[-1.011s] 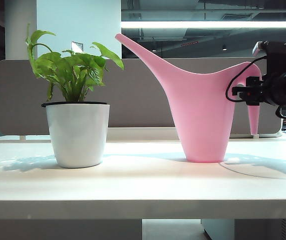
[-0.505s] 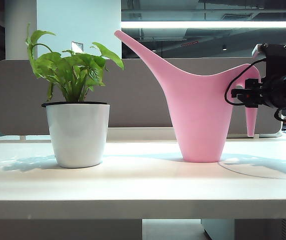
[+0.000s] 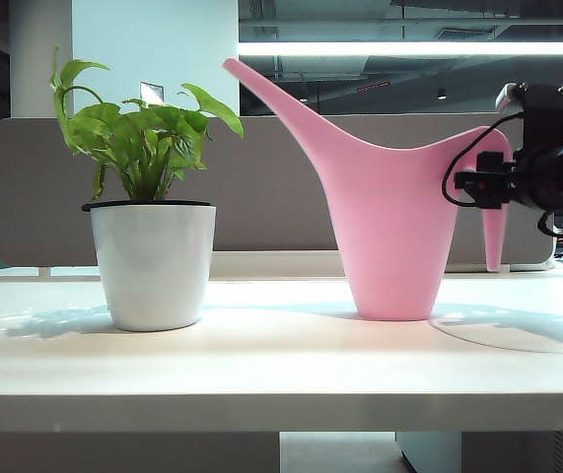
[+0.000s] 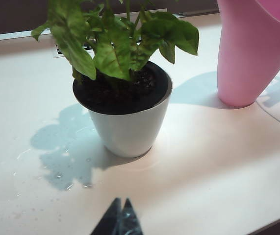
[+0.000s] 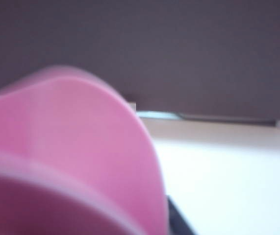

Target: Pick up the watering can from the table, water the potted plant, and put the can back.

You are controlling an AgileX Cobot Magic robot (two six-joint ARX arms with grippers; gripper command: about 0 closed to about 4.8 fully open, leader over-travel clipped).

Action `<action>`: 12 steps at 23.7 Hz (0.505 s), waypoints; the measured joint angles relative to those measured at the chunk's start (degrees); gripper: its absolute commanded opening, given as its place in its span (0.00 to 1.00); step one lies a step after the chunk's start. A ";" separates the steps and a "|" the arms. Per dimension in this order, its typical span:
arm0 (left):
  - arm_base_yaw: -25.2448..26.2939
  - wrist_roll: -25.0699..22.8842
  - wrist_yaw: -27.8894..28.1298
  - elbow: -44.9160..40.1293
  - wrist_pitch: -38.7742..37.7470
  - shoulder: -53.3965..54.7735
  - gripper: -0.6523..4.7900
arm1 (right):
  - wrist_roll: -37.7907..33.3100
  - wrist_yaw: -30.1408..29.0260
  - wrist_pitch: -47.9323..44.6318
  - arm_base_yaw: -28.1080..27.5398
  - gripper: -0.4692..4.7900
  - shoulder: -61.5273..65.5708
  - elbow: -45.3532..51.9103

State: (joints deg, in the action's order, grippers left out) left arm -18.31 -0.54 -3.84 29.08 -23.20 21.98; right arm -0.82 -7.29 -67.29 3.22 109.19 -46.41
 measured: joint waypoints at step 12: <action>0.00 -0.02 0.00 0.00 0.00 -0.02 0.11 | 0.68 -0.46 -0.09 0.04 0.62 -1.36 2.71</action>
State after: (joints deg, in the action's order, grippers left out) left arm -18.31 -0.56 -3.84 29.08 -23.20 21.96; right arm -0.14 -7.75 -67.37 3.27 107.83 -43.70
